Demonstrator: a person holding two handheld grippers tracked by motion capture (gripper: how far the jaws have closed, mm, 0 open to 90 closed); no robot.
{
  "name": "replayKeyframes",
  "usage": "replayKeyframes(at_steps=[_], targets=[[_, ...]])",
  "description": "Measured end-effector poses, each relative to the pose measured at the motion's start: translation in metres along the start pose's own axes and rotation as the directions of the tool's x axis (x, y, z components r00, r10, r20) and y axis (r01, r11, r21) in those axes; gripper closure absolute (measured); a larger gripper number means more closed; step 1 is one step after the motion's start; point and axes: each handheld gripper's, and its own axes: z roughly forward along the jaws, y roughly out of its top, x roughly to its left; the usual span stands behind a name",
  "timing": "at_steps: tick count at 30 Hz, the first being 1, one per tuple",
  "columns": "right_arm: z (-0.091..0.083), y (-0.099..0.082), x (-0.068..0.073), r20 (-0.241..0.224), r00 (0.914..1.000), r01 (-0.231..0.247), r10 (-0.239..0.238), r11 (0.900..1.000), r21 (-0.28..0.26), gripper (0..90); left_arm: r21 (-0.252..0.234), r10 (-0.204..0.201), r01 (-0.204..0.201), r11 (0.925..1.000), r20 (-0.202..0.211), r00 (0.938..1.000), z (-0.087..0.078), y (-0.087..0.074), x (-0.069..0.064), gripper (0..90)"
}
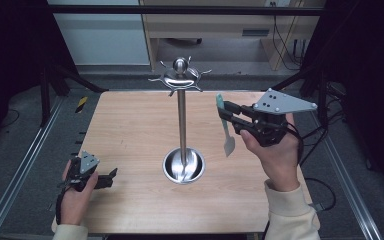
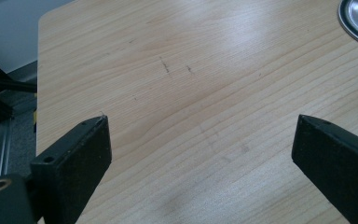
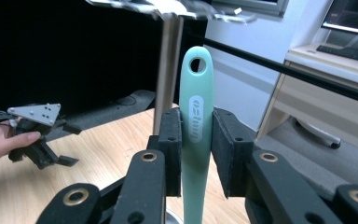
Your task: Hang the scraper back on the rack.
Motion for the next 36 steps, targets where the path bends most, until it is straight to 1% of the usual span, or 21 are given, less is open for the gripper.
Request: replayKeyframes(at_steps=[4,5,7,13,20,23,27,29,32,36], targets=[[-0.001,0.003,0.005,-0.004,1.0,0.003,-0.003,0.9999,-0.017,74.3,-0.003,-0.004,0.004,1.0,-0.003,1.0,-0.001,0.0,0.001,4.5],[-0.001,0.003,0.005,-0.004,1.0,0.003,-0.003,0.9999,-0.017,74.3,-0.003,-0.004,0.004,1.0,-0.004,1.0,-0.001,0.0,0.001,4.5],[-0.001,0.003,0.005,-0.02,0.9998,-0.004,0.004,0.9996,-0.027,74.2,-0.001,0.0,0.0,1.0,-0.005,1.0,0.0,0.0,0.0,4.5],[-0.002,0.004,0.008,-0.021,0.9998,-0.007,0.006,0.9992,-0.04,74.3,0.0,0.003,-0.003,1.0,-0.002,1.0,0.001,0.001,0.0,4.5],[-0.004,0.008,0.011,-0.046,0.9988,-0.018,0.015,0.9979,-0.062,74.2,0.001,0.002,-0.002,1.0,-0.002,1.0,0.0,0.0,0.0,4.5],[-0.003,0.009,0.012,-0.047,0.9988,-0.02,0.017,0.9978,-0.063,74.2,0.003,0.006,-0.006,1.0,-0.002,1.0,0.001,0.0,0.0,4.5],[0.001,0.013,0.011,-0.064,0.9976,-0.029,0.024,0.9971,-0.07,74.2,0.005,0.007,-0.007,1.0,-0.004,1.0,0.001,0.0,0.0,4.5],[0.004,0.015,0.012,-0.07,0.9972,-0.029,0.024,0.9975,-0.065,74.2,0.005,0.006,-0.006,1.0,-0.004,1.0,0.0,0.0,0.0,4.5],[0.007,0.018,0.013,-0.073,0.997,-0.029,0.024,0.9976,-0.063,74.2,0.006,0.008,-0.008,1.0,-0.007,0.9999,0.0,0.0,0.0,4.5],[0.008,0.022,0.011,-0.063,0.9976,-0.032,0.028,0.9972,-0.068,74.2,0.006,0.007,-0.007,1.0,-0.007,0.9999,0.0,0.0,0.0,4.5]])
